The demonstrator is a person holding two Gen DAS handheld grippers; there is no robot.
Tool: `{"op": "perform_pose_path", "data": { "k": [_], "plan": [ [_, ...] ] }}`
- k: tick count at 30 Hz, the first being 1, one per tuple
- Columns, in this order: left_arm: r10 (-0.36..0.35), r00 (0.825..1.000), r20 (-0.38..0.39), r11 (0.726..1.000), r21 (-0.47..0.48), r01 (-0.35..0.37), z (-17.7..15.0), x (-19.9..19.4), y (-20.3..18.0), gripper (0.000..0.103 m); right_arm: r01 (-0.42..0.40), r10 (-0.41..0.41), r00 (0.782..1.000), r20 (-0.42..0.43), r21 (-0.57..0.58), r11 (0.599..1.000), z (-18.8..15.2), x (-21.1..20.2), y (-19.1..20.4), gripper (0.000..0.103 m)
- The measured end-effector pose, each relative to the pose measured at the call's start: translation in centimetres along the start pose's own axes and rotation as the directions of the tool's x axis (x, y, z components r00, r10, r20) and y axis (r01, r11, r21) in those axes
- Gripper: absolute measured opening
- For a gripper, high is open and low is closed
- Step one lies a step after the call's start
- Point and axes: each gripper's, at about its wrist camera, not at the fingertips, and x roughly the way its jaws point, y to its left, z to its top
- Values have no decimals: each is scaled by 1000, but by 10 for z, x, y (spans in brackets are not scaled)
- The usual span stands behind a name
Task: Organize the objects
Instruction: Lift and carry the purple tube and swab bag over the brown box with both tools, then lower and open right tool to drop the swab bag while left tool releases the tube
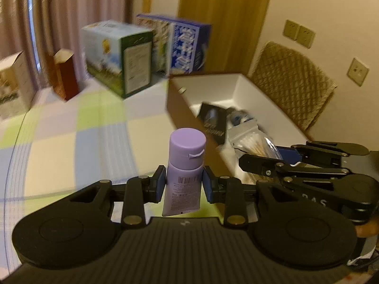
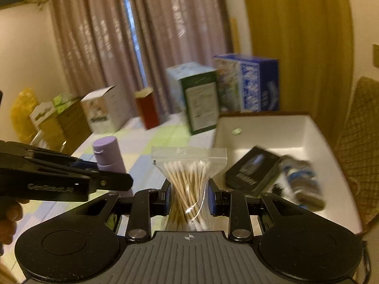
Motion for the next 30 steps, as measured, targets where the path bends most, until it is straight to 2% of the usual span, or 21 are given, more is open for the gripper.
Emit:
{"op": "perform_pose_path", "data": {
  "k": [7, 14, 21, 30],
  "plan": [
    [-73, 997, 36, 996, 45, 71, 34, 21, -38, 28, 90, -92, 995, 33, 41, 995, 18, -2, -51, 27],
    [-123, 992, 6, 991, 61, 123, 56, 59, -71, 28, 134, -132, 991, -24, 96, 986, 16, 16, -98, 27],
    [-103, 993, -57, 993, 53, 106, 62, 103, -88, 28, 117, -105, 990, -89, 134, 984, 13, 41, -130, 27],
    [-56, 991, -119, 998, 23, 59, 66, 142, -87, 28, 88, -62, 988, -140, 182, 979, 20, 79, -153, 27]
  ]
}}
